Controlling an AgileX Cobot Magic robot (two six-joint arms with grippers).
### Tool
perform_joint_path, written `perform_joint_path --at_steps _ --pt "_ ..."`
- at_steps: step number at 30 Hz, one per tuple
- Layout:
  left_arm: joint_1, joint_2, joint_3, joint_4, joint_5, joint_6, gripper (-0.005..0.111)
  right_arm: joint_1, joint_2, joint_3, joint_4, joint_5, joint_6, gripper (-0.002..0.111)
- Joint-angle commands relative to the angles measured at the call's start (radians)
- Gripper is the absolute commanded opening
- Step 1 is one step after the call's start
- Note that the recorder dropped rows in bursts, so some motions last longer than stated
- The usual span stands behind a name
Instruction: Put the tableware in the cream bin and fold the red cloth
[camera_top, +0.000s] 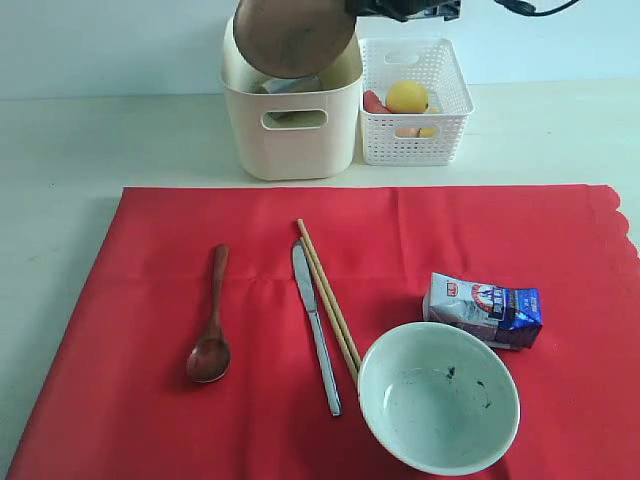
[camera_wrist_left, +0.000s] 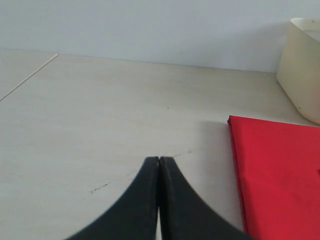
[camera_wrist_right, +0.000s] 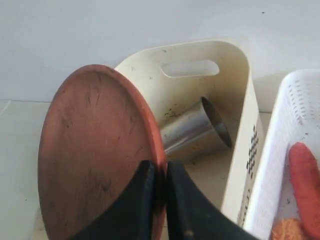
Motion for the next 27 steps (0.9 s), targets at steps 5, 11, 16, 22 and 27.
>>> perform_joint_path --at_steps 5,11,16,22,27 --pt "0.002 -0.006 -0.001 0.003 -0.004 -0.007 0.002 -0.003 0.041 -0.019 0.073 -0.055 -0.003 0.000" --pt "0.002 -0.006 -0.001 0.003 -0.004 -0.007 0.002 -0.003 0.044 -0.019 0.073 -0.077 0.036 0.000" --pt "0.002 -0.006 -0.001 0.003 -0.004 -0.007 0.002 -0.003 0.044 -0.019 0.073 -0.077 0.050 0.020" --pt "0.002 -0.006 -0.001 0.003 -0.004 -0.007 0.002 -0.005 0.021 -0.019 0.066 -0.022 0.050 0.055" --pt "0.002 -0.006 -0.001 0.003 -0.004 -0.007 0.002 -0.049 -0.072 -0.019 -0.155 0.148 0.048 0.056"
